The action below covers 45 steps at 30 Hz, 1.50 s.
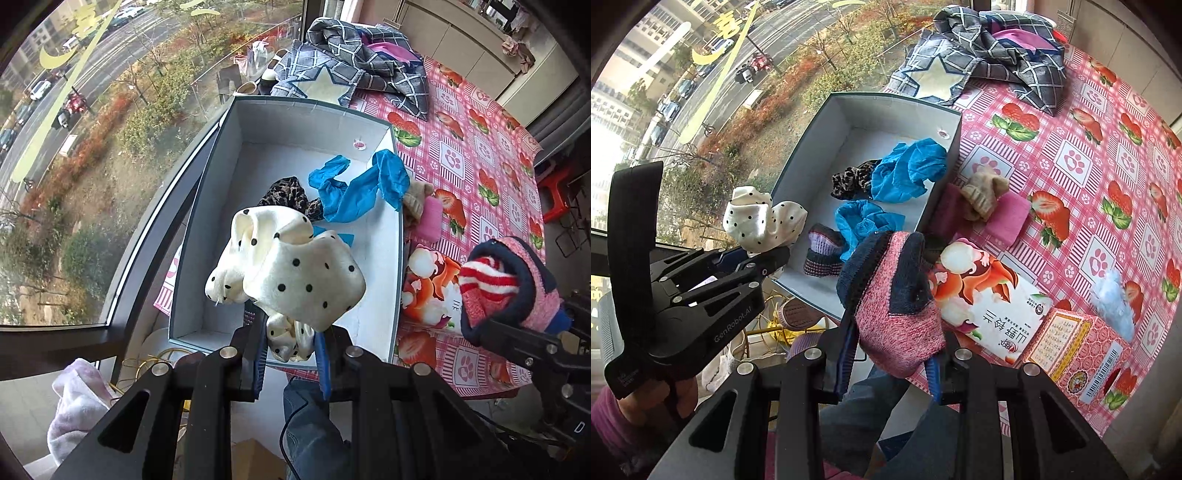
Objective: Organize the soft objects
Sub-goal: 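Carry the polka-dot scarf and striped sock with both tools over the white box, then lower both tools into the box and open them, releasing scarf and sock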
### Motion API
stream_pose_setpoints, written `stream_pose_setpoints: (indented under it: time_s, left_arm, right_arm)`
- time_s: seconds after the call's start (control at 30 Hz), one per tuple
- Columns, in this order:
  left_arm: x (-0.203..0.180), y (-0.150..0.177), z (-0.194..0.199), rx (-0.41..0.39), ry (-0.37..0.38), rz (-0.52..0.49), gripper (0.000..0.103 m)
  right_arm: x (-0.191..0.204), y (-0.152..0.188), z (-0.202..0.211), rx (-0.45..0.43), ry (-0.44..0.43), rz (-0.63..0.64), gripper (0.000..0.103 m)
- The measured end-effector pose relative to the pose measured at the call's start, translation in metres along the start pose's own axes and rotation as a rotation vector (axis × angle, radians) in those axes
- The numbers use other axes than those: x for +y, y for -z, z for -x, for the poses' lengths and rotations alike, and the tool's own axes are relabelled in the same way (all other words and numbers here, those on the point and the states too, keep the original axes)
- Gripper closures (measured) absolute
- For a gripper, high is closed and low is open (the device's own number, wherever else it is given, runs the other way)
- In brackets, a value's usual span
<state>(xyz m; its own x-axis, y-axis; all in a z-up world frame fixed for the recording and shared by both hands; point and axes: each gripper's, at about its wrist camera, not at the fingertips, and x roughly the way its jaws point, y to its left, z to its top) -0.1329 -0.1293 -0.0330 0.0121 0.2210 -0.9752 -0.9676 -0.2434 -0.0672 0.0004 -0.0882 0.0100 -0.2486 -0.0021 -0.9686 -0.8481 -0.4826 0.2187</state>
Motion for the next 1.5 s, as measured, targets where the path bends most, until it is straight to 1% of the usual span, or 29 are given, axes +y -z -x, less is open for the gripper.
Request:
stream_pose_setpoints:
  time_s: [0.27, 0.57, 1.03, 1.5]
  left_arm:
    - [0.006, 0.001, 0.0, 0.005, -0.004, 0.023, 0.079]
    - [0.005, -0.004, -0.005, 0.016, -0.006, 0.028, 0.079]
    - [0.008, -0.012, -0.008, 0.02, -0.005, 0.025, 0.079]
    - [0.019, -0.019, -0.016, 0.037, -0.004, 0.043, 0.078]
  right_arm:
    - [0.015, -0.009, -0.005, 0.011, -0.007, 0.04, 0.07]
    - [0.013, -0.011, -0.011, 0.034, -0.019, 0.03, 0.07]
    - [0.013, -0.014, -0.013, 0.042, -0.024, 0.035, 0.07]
    - [0.021, -0.033, -0.022, 0.058, -0.028, 0.051, 0.07]
